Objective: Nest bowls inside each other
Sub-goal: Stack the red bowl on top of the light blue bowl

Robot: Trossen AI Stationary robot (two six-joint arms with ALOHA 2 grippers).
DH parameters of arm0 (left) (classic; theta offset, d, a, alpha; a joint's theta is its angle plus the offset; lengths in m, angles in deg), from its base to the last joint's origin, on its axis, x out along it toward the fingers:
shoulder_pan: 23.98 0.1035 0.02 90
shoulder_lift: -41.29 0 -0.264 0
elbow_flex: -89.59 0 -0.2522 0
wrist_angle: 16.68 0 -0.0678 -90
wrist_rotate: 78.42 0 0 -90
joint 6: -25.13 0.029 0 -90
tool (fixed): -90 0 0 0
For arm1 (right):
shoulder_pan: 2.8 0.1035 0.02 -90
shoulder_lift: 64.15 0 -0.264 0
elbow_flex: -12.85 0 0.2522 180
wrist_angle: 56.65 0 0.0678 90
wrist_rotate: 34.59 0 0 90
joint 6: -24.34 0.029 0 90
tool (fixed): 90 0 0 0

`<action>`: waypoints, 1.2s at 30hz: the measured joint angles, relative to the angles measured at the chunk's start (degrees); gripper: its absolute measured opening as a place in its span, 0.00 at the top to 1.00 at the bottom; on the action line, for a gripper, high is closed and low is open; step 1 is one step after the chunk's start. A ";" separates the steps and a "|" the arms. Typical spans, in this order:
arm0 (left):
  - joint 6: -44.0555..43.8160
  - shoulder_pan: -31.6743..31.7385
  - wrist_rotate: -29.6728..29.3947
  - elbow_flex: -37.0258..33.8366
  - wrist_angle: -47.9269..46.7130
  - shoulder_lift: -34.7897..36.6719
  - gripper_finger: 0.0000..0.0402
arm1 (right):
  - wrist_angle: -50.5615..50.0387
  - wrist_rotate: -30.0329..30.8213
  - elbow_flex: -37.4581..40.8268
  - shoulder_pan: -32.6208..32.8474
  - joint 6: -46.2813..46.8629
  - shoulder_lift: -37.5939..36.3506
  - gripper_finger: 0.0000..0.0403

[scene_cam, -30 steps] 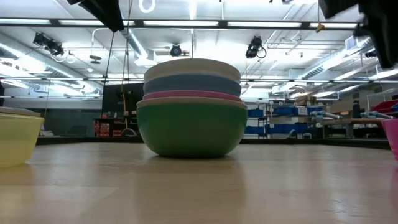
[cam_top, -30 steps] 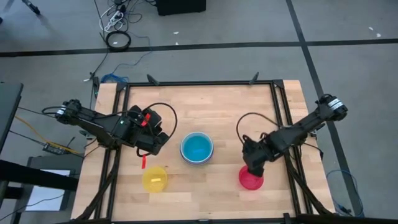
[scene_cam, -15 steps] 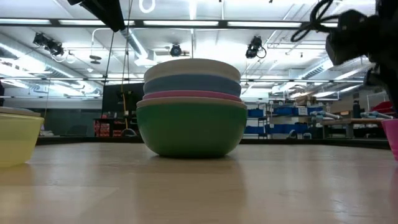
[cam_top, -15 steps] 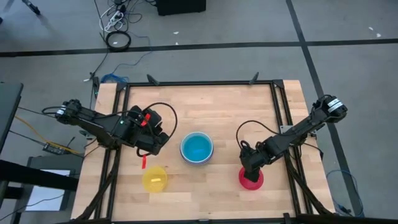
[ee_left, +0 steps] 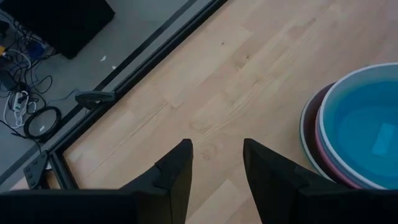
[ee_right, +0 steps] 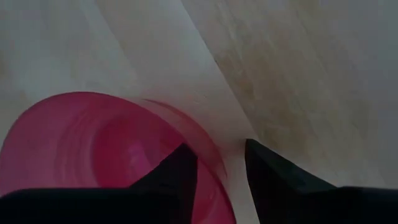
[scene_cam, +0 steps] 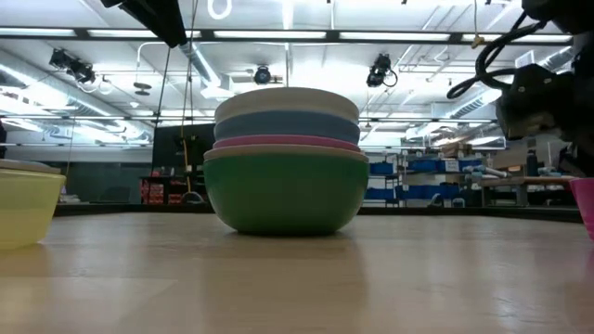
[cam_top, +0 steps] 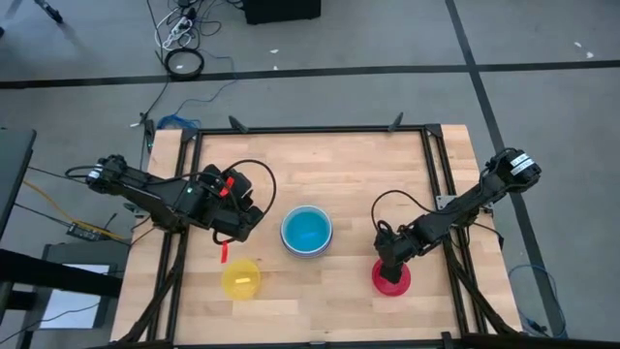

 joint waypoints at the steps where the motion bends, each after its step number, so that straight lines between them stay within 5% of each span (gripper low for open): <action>1: 0.00 0.00 0.00 0.00 0.02 0.00 0.62 | 0.06 0.00 0.00 0.00 -0.08 0.00 0.71; 8: 0.00 0.00 -0.02 0.00 0.00 0.00 0.62 | -0.38 -0.36 -2.44 0.02 -5.01 0.00 0.98; 15: 0.00 0.00 -0.13 -0.02 -0.01 0.00 0.62 | -9.02 2.60 -10.70 -2.13 -10.12 0.02 1.00; 23: 0.02 0.00 -1.67 -0.02 0.73 0.00 0.62 | -12.74 9.44 -26.27 -13.86 -29.99 1.50 1.00; 30: 0.13 0.00 -1.90 -0.02 1.09 0.00 0.62 | -13.10 10.14 -42.00 -21.21 -47.27 13.88 1.00; 36: 0.09 0.00 -1.39 -0.02 1.07 0.00 0.62 | -19.60 9.66 -55.73 -23.02 -53.42 25.94 1.00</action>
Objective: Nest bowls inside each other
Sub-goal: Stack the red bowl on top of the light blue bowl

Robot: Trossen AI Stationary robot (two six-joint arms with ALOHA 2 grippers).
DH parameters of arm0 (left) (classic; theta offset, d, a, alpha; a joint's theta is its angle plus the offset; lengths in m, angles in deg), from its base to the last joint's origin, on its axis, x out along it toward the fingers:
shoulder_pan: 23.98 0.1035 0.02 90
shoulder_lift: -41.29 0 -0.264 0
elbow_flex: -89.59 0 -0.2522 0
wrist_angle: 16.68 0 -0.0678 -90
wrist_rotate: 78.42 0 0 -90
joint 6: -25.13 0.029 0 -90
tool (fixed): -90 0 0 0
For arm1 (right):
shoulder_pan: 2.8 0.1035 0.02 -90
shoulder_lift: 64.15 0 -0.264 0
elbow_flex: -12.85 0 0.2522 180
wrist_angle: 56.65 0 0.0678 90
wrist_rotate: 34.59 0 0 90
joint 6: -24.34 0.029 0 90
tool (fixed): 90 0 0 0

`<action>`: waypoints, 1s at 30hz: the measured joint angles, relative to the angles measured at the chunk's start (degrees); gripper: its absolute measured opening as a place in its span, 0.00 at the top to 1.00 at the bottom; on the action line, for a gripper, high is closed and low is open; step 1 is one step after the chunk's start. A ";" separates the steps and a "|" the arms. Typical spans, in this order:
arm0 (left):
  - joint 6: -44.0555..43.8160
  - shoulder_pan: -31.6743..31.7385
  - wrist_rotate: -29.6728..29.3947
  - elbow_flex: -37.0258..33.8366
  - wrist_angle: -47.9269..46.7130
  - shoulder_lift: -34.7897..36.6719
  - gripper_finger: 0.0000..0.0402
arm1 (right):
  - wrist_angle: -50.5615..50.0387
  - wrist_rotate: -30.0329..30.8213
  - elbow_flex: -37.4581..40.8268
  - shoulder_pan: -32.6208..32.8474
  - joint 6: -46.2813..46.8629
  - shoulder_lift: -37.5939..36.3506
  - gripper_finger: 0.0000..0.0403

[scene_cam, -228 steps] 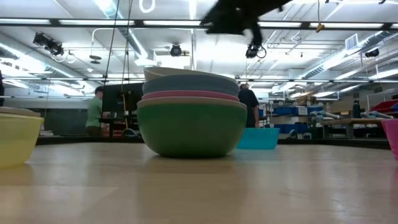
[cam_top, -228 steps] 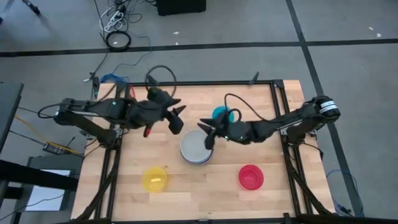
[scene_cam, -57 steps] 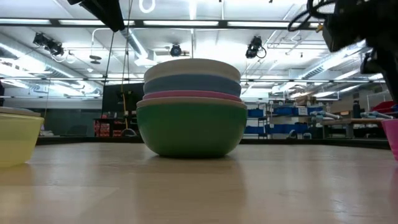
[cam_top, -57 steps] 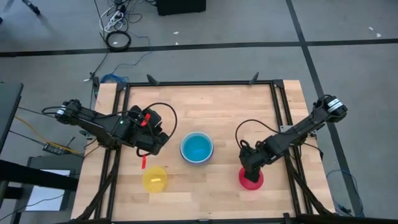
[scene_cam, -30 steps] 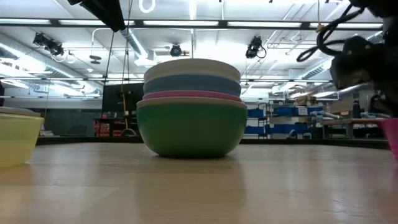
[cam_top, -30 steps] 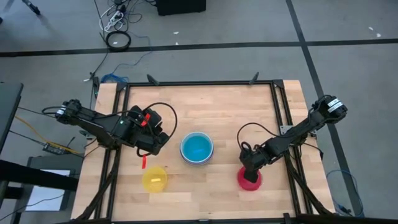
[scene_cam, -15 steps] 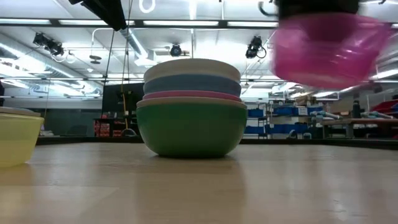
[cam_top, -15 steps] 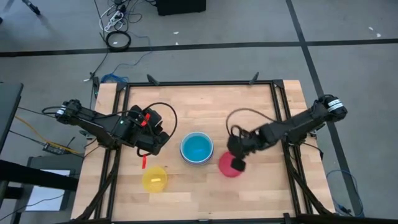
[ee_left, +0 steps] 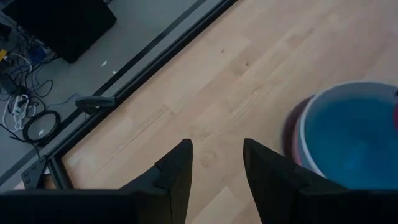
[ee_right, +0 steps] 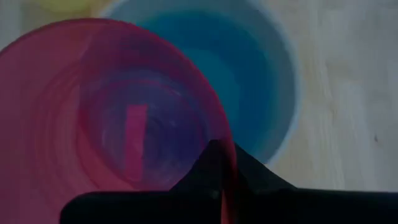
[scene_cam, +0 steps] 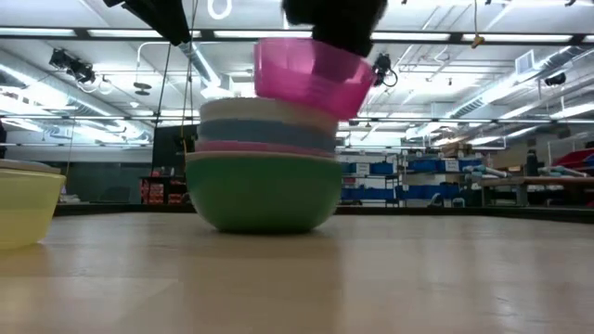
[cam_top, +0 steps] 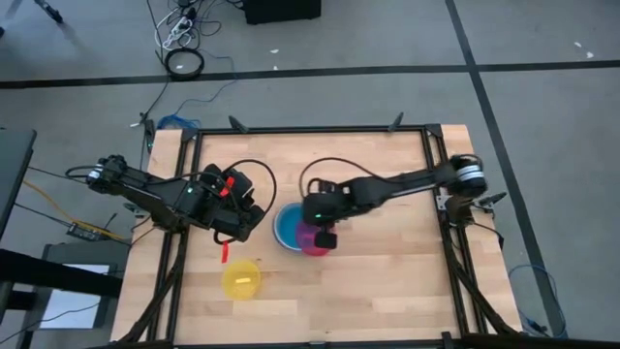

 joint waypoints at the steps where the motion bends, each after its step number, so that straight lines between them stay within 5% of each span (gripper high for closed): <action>1: 0.00 0.00 0.01 0.00 0.02 0.00 0.62 | -1.29 0.04 -1.77 -0.18 -0.71 1.60 1.00; 11: -0.02 0.00 0.21 0.00 0.24 0.00 0.62 | -7.76 -0.70 -12.86 -2.72 -3.48 9.10 0.88; 30: -0.02 0.00 0.02 0.00 0.37 0.00 0.62 | -7.63 -1.07 -15.24 -5.63 -4.49 8.77 0.83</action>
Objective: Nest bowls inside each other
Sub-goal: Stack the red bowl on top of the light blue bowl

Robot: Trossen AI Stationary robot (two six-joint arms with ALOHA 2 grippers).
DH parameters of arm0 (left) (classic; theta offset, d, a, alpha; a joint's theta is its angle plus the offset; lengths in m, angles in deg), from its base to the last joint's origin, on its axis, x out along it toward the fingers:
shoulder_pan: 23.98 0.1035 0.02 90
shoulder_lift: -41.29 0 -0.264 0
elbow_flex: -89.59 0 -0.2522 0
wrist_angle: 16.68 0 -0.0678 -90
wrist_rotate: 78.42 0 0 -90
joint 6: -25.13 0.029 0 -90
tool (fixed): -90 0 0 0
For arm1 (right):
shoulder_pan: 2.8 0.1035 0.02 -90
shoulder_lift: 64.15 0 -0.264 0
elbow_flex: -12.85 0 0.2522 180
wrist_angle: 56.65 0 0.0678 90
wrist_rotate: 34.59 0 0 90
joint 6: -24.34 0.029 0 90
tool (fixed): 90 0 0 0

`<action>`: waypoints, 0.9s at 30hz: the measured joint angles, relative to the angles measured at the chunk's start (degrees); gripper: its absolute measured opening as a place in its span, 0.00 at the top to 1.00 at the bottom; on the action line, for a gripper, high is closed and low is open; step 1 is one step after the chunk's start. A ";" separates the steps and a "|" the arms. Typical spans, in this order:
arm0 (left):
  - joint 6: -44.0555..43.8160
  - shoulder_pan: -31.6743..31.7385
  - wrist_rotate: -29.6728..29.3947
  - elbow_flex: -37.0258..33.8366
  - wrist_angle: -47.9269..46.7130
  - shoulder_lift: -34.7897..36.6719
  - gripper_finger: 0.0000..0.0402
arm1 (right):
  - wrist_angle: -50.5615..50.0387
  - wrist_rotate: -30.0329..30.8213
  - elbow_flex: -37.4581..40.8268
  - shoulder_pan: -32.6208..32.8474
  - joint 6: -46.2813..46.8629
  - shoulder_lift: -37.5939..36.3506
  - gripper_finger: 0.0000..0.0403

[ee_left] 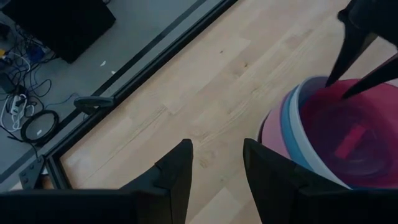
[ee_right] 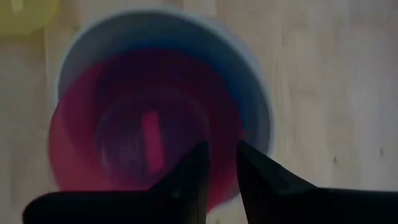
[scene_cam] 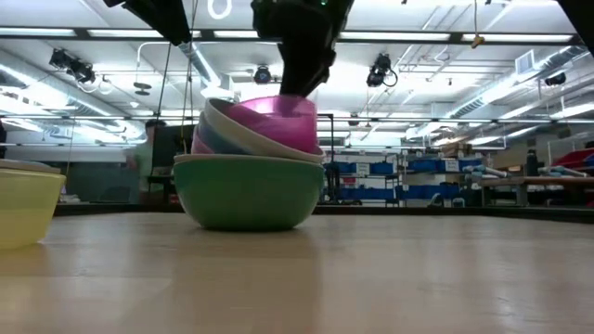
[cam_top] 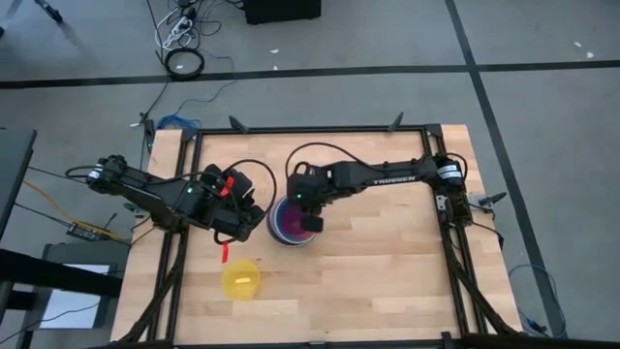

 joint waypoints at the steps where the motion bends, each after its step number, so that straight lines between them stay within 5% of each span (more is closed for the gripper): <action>1: 0.00 0.00 -0.02 0.00 0.00 0.00 0.62 | -0.95 -0.02 0.00 0.19 0.94 -0.24 0.83; 19: 0.09 0.00 -0.07 0.00 0.00 0.00 0.62 | -8.36 2.48 0.61 9.55 14.75 -0.54 0.83; 27: 0.13 0.00 -0.09 0.00 0.04 0.00 0.62 | 0.32 3.42 4.29 8.71 15.21 -0.54 0.83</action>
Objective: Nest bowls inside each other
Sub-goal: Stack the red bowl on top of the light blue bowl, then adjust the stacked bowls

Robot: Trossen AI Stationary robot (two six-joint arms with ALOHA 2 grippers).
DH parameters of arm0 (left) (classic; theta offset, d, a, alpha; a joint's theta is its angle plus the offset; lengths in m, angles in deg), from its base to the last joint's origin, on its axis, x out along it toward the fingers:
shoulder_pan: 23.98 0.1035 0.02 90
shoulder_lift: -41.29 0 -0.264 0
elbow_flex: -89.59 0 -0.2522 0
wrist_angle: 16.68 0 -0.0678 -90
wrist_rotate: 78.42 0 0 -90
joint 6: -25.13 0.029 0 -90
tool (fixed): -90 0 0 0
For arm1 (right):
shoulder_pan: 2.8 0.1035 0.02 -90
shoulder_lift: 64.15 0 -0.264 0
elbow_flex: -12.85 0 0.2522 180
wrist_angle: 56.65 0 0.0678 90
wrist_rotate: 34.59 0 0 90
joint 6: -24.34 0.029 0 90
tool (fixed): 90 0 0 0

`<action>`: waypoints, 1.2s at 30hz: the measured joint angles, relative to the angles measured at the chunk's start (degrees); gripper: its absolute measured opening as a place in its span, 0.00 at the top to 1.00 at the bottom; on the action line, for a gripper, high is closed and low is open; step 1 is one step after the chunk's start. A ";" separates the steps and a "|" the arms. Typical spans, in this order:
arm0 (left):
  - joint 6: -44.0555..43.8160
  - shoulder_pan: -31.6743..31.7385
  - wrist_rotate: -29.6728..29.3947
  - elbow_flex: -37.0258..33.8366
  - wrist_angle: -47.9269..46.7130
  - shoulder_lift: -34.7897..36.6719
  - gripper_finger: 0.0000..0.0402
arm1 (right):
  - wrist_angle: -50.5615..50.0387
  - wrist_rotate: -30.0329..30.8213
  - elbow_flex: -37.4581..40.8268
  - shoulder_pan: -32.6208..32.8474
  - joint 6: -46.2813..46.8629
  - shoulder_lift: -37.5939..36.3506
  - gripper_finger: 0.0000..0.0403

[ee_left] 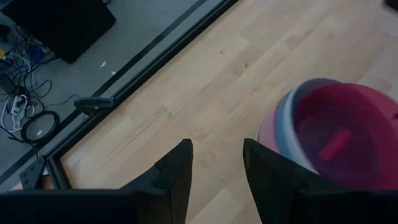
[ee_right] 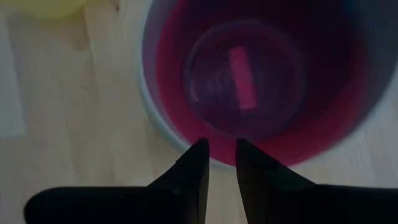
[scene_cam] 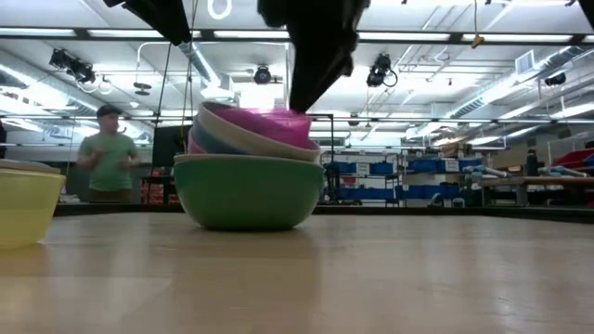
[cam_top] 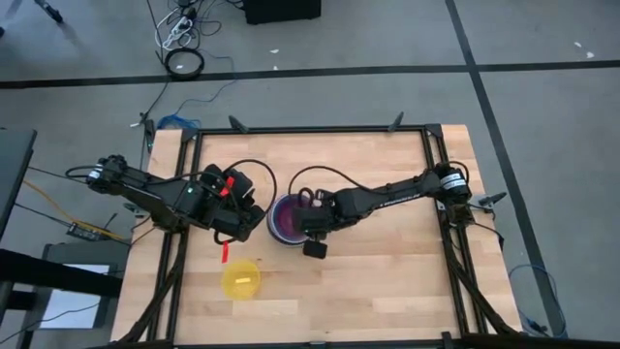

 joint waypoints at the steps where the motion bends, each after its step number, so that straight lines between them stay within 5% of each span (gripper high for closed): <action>1: 0.00 0.00 0.00 0.00 -0.02 0.00 0.62 | 2.37 0.08 1.03 -0.52 -0.84 0.00 0.83; 5: 0.02 0.00 0.00 0.00 -0.01 0.00 0.62 | 10.68 -0.68 3.68 -3.36 -2.82 0.00 0.83; 10: 0.04 -0.03 0.28 0.00 -0.04 0.00 0.62 | 9.05 -2.08 1.53 -5.94 -4.66 -0.50 0.83; 19: 0.09 -0.02 -0.09 0.00 0.94 0.00 0.62 | 20.27 3.89 -1.78 -4.89 -13.31 -2.89 0.84; 36: 0.57 -0.02 -0.51 0.00 0.38 -0.02 0.62 | 30.61 4.72 -1.46 -7.62 -9.33 7.42 0.84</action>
